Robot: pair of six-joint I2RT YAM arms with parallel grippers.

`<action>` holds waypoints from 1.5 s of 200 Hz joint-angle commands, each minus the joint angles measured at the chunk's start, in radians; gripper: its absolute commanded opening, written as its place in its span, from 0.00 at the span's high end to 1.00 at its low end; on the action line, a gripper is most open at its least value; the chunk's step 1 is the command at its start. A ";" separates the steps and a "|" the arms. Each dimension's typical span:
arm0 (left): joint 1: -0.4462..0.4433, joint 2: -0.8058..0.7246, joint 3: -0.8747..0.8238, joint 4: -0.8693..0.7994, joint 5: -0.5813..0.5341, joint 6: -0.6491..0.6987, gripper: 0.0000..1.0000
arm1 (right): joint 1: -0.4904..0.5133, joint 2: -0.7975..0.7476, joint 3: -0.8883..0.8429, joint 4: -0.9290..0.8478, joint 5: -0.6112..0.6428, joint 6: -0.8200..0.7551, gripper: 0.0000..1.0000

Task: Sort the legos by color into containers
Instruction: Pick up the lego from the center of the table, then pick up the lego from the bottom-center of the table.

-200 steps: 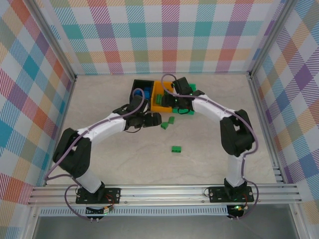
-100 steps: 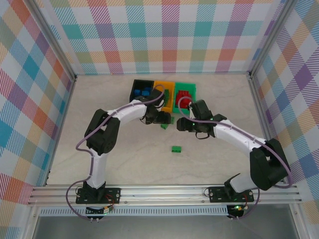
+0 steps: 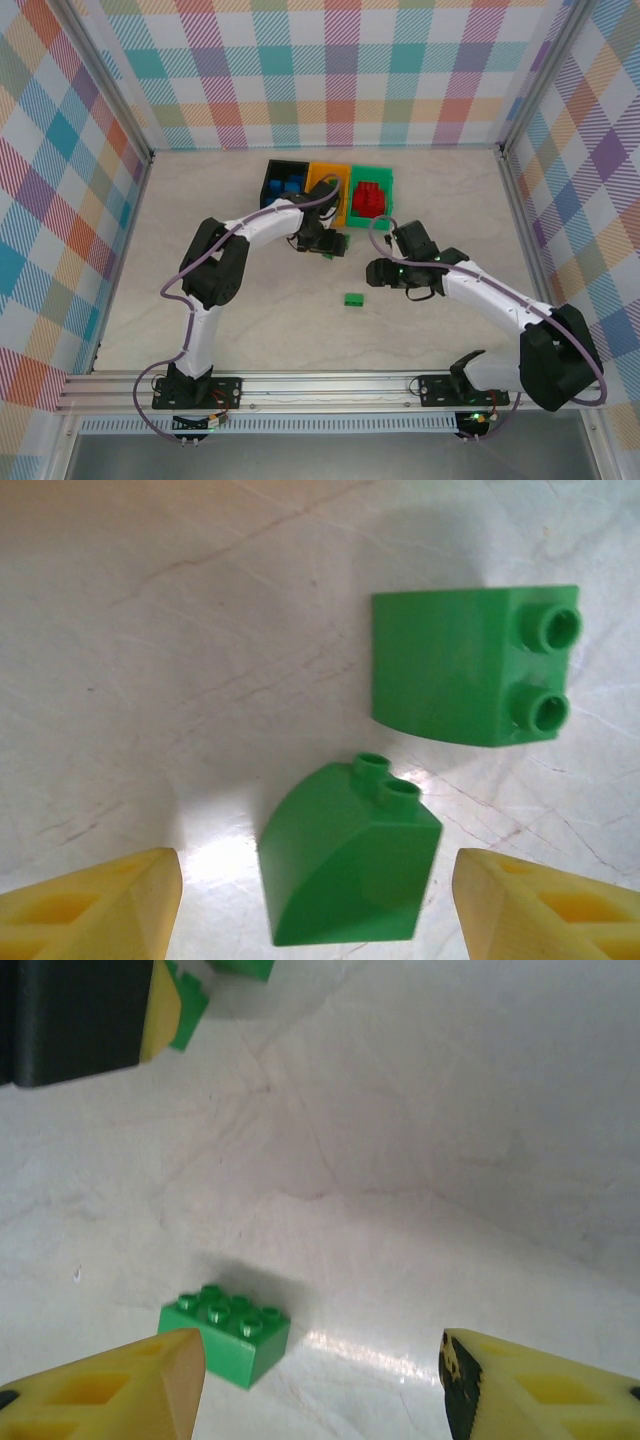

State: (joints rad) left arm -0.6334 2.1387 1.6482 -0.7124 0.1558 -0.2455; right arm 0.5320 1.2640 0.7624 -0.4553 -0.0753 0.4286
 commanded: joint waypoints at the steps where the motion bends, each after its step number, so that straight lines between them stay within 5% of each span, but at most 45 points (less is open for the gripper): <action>1: -0.019 0.027 0.015 -0.036 -0.015 0.028 0.29 | 0.020 -0.022 -0.012 -0.067 -0.081 -0.023 0.36; 98: -0.020 0.027 0.024 -0.012 -0.026 0.024 0.62 | 0.266 0.152 0.040 -0.052 0.057 0.009 0.33; 217: 0.029 -0.302 -0.303 0.214 -0.198 -0.083 0.64 | 0.296 0.363 0.148 0.010 0.116 0.091 0.28; 236: 0.037 -0.329 -0.307 0.207 -0.215 -0.084 0.64 | 0.296 0.397 0.158 0.000 0.144 0.099 0.33; 265: 0.050 -0.332 -0.281 0.186 -0.209 -0.076 0.63 | 0.296 0.394 0.146 -0.001 0.173 0.105 0.55; 300: 0.052 -0.291 -0.199 0.169 -0.189 -0.067 0.62 | 0.296 0.332 0.123 -0.010 0.205 0.111 0.57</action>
State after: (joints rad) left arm -0.5907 1.8313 1.3674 -0.5266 -0.0387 -0.3180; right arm 0.8196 1.6394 0.9085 -0.4496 0.0891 0.5240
